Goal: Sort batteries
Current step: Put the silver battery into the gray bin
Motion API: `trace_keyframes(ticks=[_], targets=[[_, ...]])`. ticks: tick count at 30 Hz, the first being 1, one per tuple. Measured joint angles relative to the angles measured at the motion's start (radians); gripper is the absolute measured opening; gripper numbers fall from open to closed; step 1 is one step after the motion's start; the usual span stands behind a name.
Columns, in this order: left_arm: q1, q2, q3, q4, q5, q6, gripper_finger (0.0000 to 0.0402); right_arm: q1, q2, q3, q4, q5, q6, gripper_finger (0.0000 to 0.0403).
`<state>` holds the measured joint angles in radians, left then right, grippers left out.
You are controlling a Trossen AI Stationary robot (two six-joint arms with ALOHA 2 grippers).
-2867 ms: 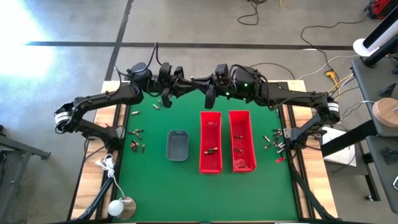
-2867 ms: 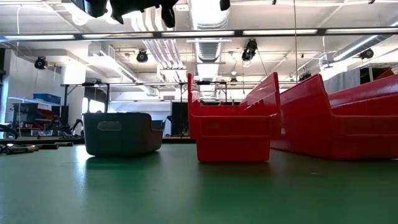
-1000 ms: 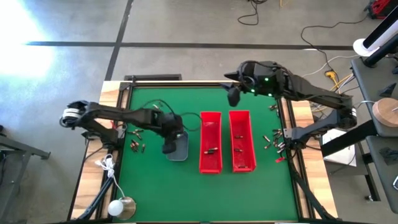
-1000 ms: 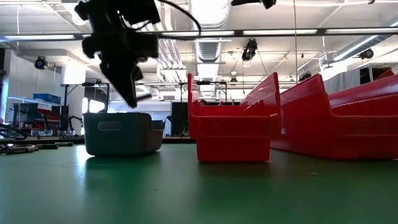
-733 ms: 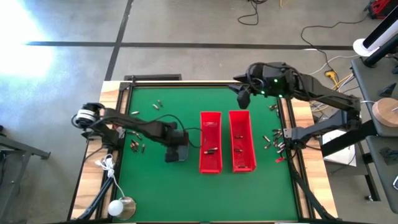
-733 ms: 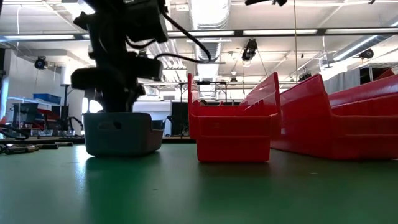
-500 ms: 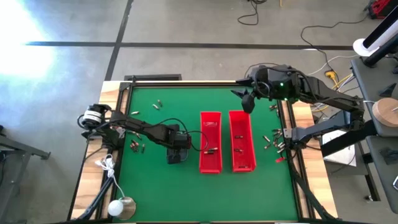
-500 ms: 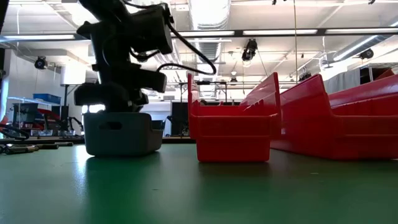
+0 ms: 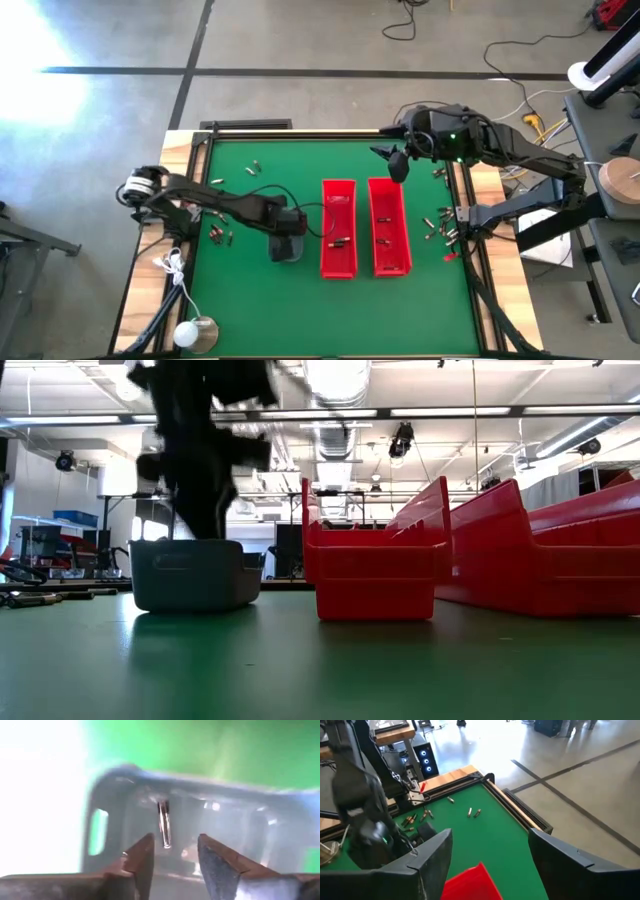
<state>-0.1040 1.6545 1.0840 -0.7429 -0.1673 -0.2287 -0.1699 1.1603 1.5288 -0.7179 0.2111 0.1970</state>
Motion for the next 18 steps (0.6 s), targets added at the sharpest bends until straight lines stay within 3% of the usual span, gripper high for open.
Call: trace_keyframes(ticks=[4, 8, 15, 18], targets=[[0.006, -0.092, 0.123, -0.110, -0.011, 0.019, 0.0152, 0.000, 0.000, 0.000, 0.022, 0.000, -0.024, 0.0272], [0.068, -0.216, 0.158, -0.131, -0.102, 0.078, 0.0154, 0.000, 0.002, 0.000, 0.047, 0.000, -0.004, 0.0284], [0.398, -0.357, -0.059, -0.123, -0.065, 0.037, 0.0154, 0.000, 0.030, 0.000, 0.050, 0.001, 0.096, 0.0296], [0.540, -0.361, -0.164, -0.061, -0.059, -0.100, 0.0155, 0.002, 0.049, 0.000, 0.052, 0.001, 0.136, 0.0297]])
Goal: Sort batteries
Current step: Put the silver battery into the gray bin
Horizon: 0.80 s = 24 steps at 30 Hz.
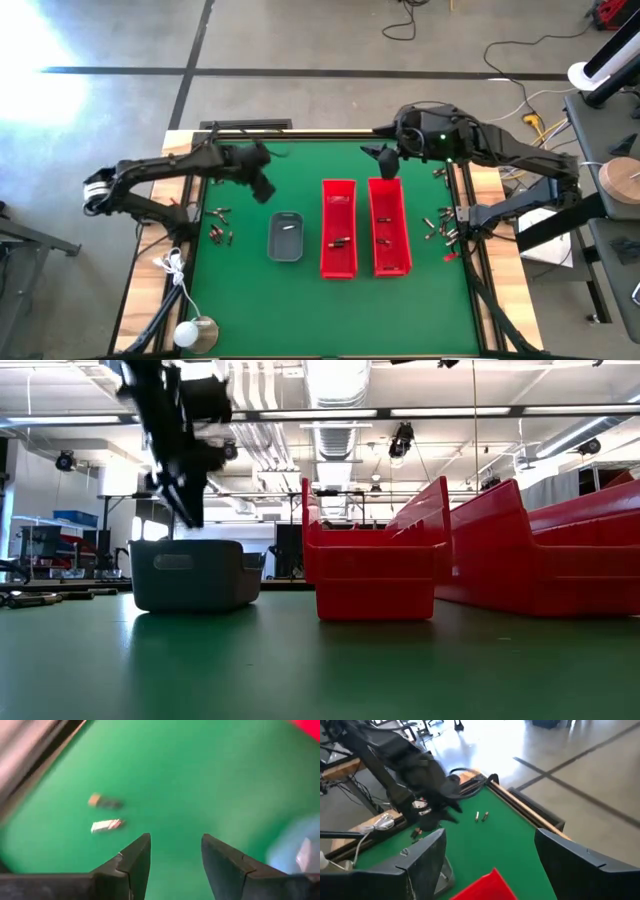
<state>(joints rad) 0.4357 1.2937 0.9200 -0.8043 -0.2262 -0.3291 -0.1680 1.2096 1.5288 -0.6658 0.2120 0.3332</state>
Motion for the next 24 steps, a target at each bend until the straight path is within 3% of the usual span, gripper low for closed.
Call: trace_keyframes(ticks=[3, 5, 11, 17, 24], targets=[[0.137, 0.033, -0.067, 0.062, -0.001, -0.355, 0.0155, 0.000, 0.023, 0.000, 0.017, 0.000, 0.039, 0.0293], [0.210, 0.064, -0.094, 0.067, -0.009, -0.486, 0.0155, 0.000, 0.043, 0.000, 0.055, 0.000, 0.047, 0.0289], [0.303, 0.145, -0.115, 0.137, -0.071, -0.602, 0.0155, 0.000, 0.098, 0.000, 0.155, 0.000, 0.049, 0.0288], [0.305, 0.218, -0.115, 0.247, -0.071, -0.717, 0.0155, 0.005, 0.127, 0.000, 0.156, -0.001, 0.059, 0.0298], [0.307, 0.301, -0.126, 0.260, -0.076, -0.825, 0.0155, 0.033, 0.126, 0.001, 0.094, -0.009, 0.065, 0.0291]])
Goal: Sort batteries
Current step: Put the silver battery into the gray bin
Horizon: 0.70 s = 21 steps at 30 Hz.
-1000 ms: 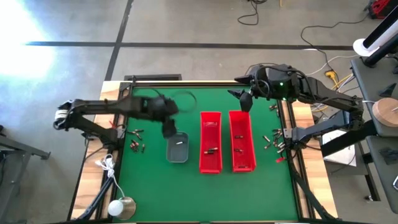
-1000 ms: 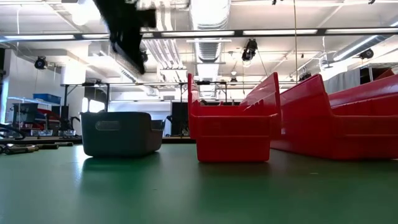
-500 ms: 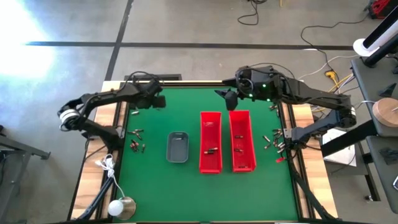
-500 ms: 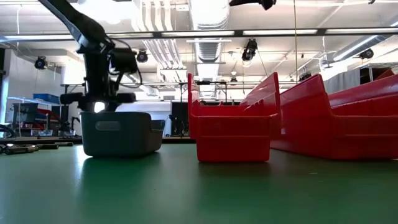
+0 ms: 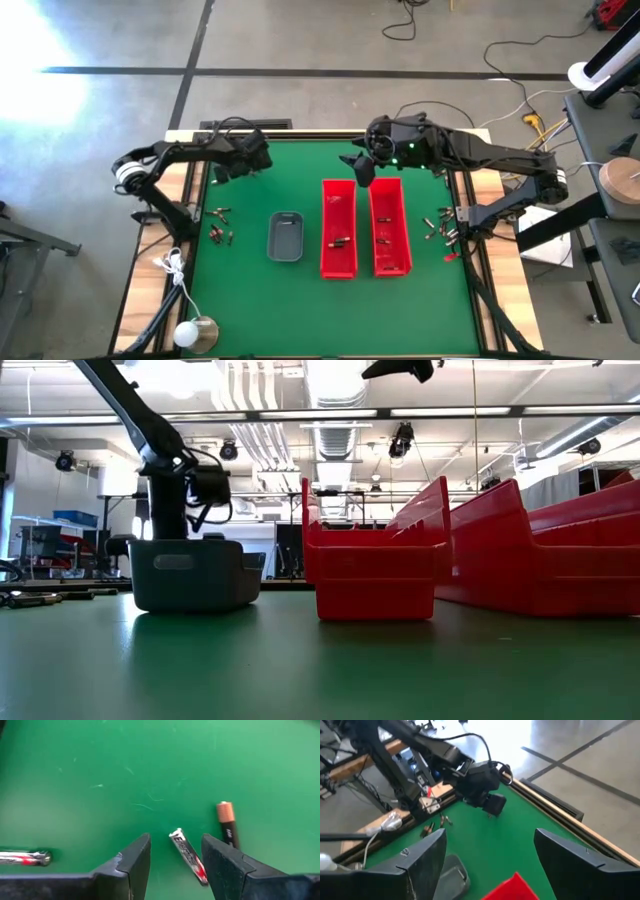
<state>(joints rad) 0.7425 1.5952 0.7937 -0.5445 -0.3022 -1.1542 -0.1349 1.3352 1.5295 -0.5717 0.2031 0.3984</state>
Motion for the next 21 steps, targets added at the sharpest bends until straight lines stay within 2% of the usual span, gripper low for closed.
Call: trace_keyframes(ticks=[8, 11, 15, 17, 21], targets=[[-0.009, 0.089, 0.006, 0.011, 0.000, -0.035, 0.0144, 0.002, -0.005, 0.000, -0.055, 0.000, -0.045, 0.0279], [-0.022, 0.081, 0.003, -0.006, -0.003, -0.012, 0.0105, 0.002, -0.011, 0.000, -0.088, 0.000, -0.057, 0.0280], [-0.029, 0.041, -0.002, -0.029, 0.007, -0.007, 0.0024, 0.002, -0.035, 0.000, -0.111, 0.000, -0.077, 0.0285], [-0.030, 0.015, -0.006, -0.043, 0.025, 0.005, 0.0014, 0.002, -0.058, 0.000, -0.109, 0.000, -0.094, 0.0288], [-0.040, -0.062, -0.010, -0.089, 0.062, 0.060, 0.0022, 0.002, -0.120, 0.000, -0.115, 0.007, -0.132, 0.0285]])
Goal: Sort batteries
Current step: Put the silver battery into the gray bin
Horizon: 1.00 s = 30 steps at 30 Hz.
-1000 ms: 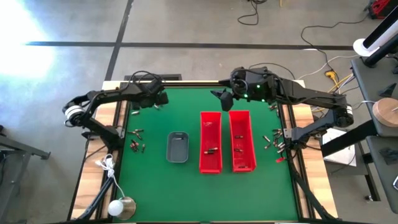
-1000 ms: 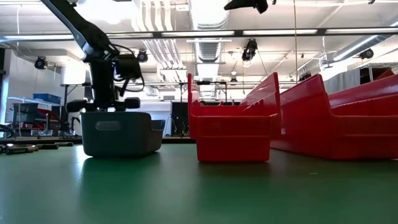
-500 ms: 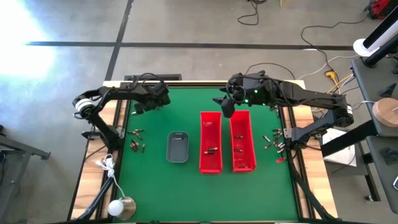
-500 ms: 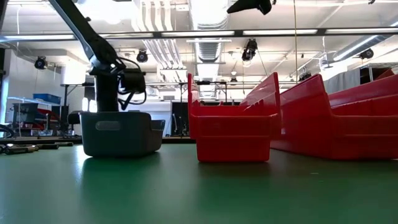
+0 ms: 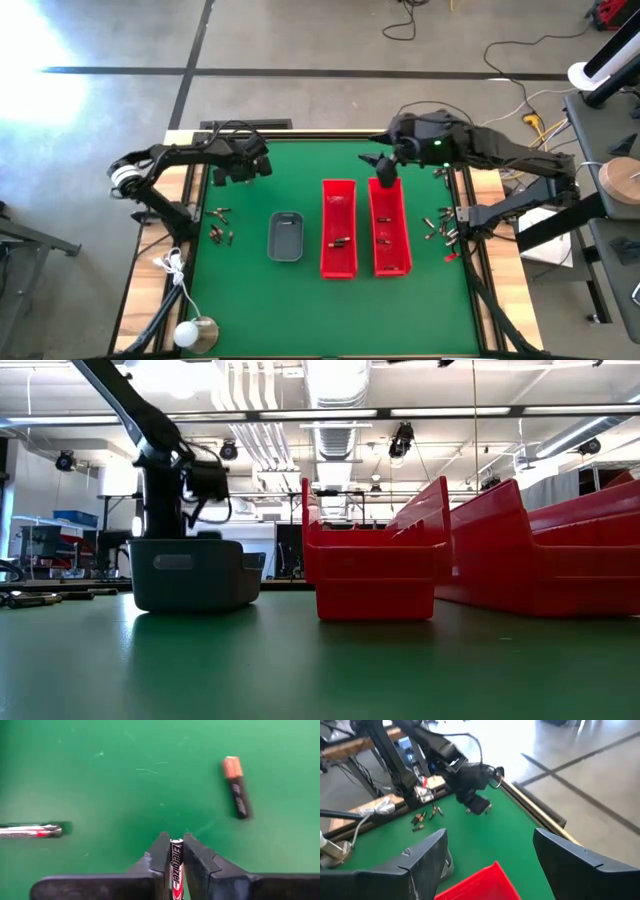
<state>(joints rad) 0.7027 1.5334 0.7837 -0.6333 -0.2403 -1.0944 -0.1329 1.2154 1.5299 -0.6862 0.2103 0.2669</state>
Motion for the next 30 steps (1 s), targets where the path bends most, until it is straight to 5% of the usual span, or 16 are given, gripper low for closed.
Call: trace_keyframes(ticks=[8, 13, 22, 30], targets=[[-0.134, -0.253, 0.002, 0.045, -0.030, 0.103, 0.0007, 0.000, -0.108, 0.000, -0.039, 0.039, -0.031, 0.0270], [-0.383, -0.337, 0.005, 0.118, -0.015, 0.373, 0.0006, 0.000, -0.118, -0.007, -0.043, 0.061, -0.048, 0.0274], [-0.751, -0.266, 0.098, 0.122, -0.121, 0.441, 0.0004, -0.005, -0.085, -0.008, -0.087, 0.060, -0.062, 0.0283], [-0.866, -0.066, 0.154, 0.085, -0.145, 0.681, 0.0004, -0.012, -0.084, -0.009, -0.153, 0.052, -0.033, 0.0269]])
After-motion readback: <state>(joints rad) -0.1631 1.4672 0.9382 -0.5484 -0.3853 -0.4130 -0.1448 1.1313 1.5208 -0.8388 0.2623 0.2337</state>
